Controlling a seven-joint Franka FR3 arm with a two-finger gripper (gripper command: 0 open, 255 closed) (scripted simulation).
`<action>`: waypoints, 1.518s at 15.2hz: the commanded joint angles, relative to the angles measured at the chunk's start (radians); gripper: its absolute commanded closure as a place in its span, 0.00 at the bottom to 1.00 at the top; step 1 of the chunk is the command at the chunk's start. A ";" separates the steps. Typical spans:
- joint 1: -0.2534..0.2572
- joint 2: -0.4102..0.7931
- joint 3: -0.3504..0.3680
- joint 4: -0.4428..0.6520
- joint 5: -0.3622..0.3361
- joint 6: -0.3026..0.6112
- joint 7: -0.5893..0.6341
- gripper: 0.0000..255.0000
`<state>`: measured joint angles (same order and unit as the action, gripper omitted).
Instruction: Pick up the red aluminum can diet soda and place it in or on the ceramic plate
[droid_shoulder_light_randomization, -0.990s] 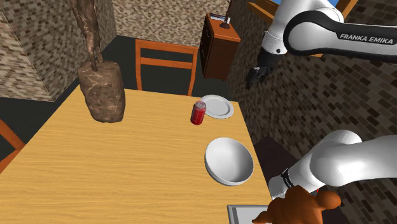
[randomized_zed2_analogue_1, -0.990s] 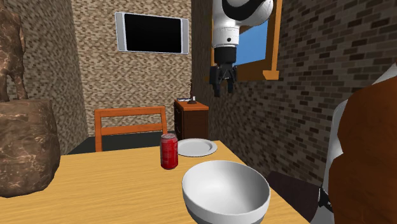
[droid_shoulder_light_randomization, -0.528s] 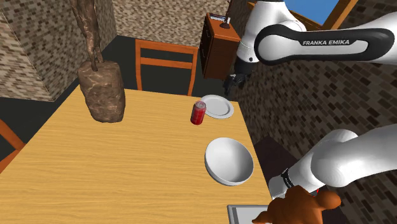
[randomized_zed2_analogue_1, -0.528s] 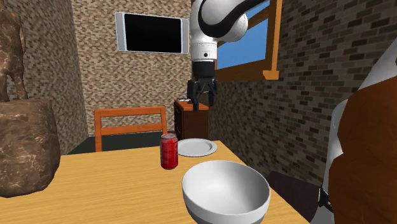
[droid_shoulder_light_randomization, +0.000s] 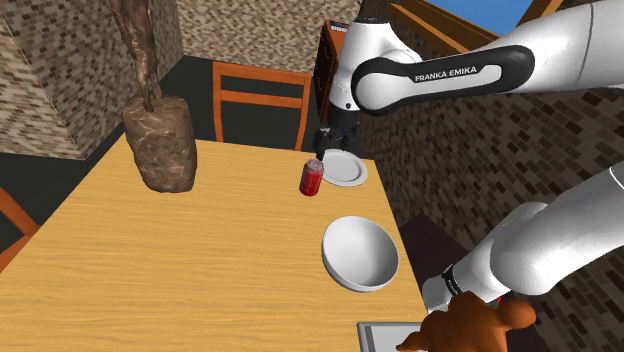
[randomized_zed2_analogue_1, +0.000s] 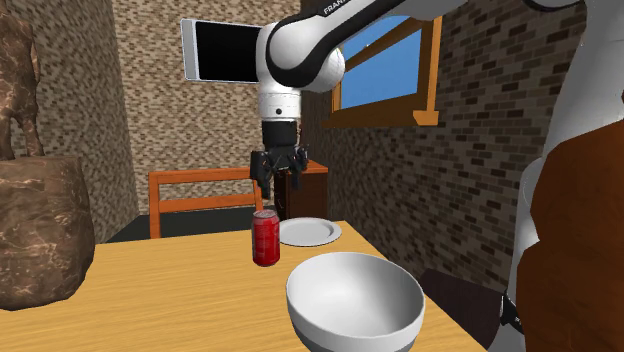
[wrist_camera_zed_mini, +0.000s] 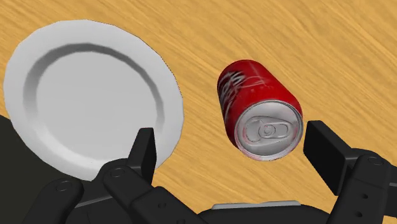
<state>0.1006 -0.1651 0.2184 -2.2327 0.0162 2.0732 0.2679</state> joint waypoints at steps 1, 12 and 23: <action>0.007 0.077 0.014 0.047 -0.004 0.027 0.022 0.00; 0.019 0.196 0.028 0.042 -0.025 0.146 0.057 0.00; 0.019 0.197 0.028 0.043 -0.025 0.146 0.057 1.00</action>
<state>0.1194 0.0314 0.2467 -2.1898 -0.0089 2.2192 0.3245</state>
